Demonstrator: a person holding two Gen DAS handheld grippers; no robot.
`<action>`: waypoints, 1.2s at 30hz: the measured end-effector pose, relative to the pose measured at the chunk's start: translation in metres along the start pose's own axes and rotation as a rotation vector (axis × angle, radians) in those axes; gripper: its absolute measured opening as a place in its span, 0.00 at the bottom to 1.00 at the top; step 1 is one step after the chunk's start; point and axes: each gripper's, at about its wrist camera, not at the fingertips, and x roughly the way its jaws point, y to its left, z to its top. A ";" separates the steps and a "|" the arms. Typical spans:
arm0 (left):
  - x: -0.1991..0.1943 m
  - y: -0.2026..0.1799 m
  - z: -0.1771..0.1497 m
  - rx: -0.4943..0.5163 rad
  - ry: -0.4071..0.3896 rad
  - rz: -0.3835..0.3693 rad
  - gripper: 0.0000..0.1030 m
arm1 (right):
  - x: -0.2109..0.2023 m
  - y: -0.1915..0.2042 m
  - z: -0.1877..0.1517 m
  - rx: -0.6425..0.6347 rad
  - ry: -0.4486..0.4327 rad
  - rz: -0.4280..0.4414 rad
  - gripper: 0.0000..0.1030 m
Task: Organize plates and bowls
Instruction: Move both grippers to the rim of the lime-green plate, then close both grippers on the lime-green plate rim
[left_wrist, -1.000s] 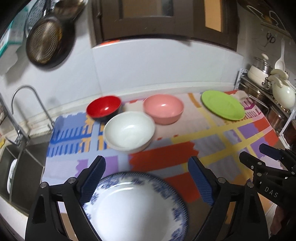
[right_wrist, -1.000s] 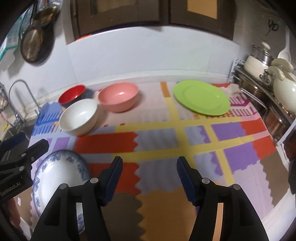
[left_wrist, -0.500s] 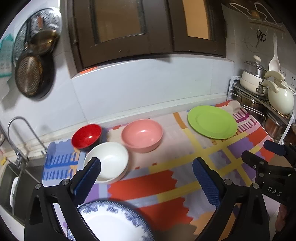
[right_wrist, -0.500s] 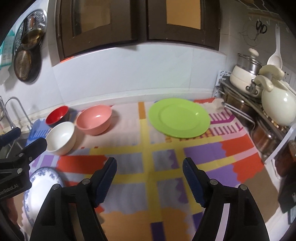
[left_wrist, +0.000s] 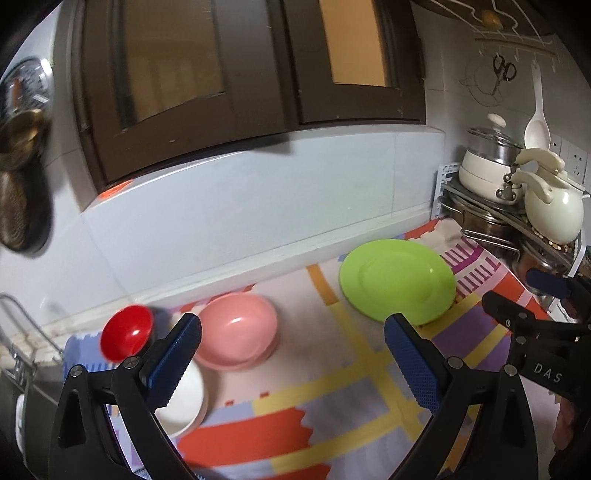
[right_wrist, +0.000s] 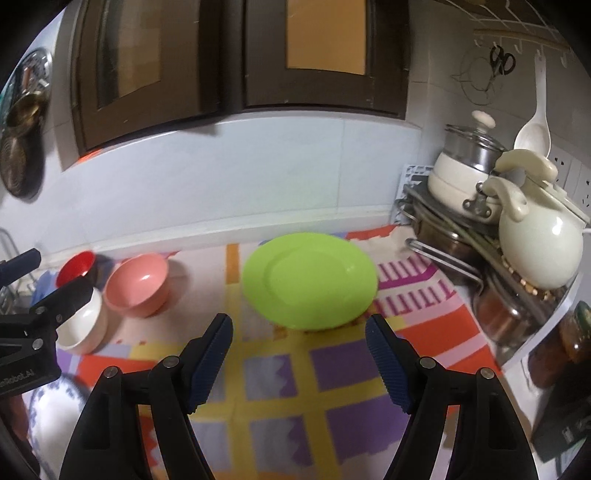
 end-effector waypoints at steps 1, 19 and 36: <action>0.006 -0.003 0.004 0.004 0.004 -0.006 0.98 | 0.004 -0.004 0.003 0.007 -0.003 -0.008 0.73; 0.148 -0.040 0.037 0.023 0.159 -0.105 0.97 | 0.115 -0.067 0.021 0.119 0.080 -0.087 0.73; 0.245 -0.064 0.034 0.038 0.263 -0.123 0.88 | 0.208 -0.095 0.018 0.174 0.183 -0.101 0.72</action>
